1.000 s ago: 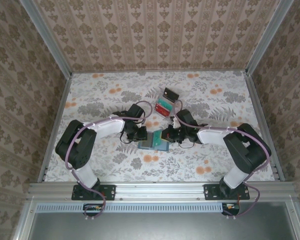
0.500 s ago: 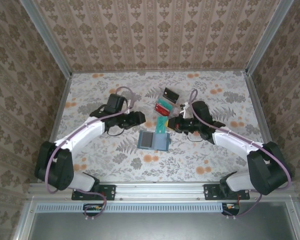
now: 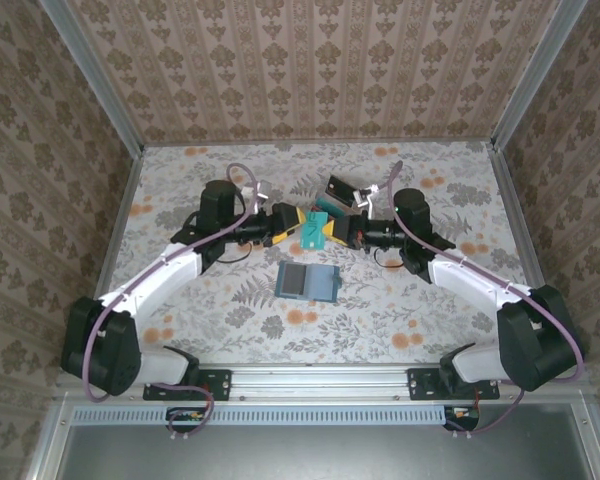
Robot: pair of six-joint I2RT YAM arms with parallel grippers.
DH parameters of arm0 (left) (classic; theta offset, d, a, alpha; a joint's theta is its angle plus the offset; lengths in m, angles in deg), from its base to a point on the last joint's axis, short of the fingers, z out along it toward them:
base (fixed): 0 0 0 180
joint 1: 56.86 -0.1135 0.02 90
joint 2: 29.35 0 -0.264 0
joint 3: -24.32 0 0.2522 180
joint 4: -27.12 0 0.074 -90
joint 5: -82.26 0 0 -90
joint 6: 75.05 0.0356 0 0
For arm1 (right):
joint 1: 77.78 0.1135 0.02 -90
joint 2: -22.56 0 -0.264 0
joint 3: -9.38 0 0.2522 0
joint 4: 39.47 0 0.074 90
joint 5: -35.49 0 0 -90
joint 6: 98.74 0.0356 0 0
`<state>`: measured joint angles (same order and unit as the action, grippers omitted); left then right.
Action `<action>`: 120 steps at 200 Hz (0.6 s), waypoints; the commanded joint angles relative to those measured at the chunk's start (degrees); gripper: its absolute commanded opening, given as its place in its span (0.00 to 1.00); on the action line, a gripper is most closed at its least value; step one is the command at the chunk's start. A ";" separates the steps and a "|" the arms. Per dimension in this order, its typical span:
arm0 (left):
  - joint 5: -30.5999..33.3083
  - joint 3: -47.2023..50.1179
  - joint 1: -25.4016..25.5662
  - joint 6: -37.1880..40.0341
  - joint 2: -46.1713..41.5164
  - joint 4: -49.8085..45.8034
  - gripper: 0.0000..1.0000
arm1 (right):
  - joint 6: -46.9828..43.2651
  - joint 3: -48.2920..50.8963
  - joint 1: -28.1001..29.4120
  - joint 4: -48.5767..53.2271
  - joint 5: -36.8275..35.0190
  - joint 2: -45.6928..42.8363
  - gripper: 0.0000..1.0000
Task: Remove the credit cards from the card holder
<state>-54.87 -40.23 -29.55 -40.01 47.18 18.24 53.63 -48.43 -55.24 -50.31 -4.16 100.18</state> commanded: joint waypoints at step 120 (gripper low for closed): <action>-6.17 3.59 0.13 -12.19 1.64 21.71 0.00 | 6.52 -3.18 0.34 -8.17 3.24 3.92 0.13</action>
<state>-60.25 -37.21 -29.63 -50.89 49.21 36.34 59.71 -48.98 -55.50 -57.02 -1.74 103.33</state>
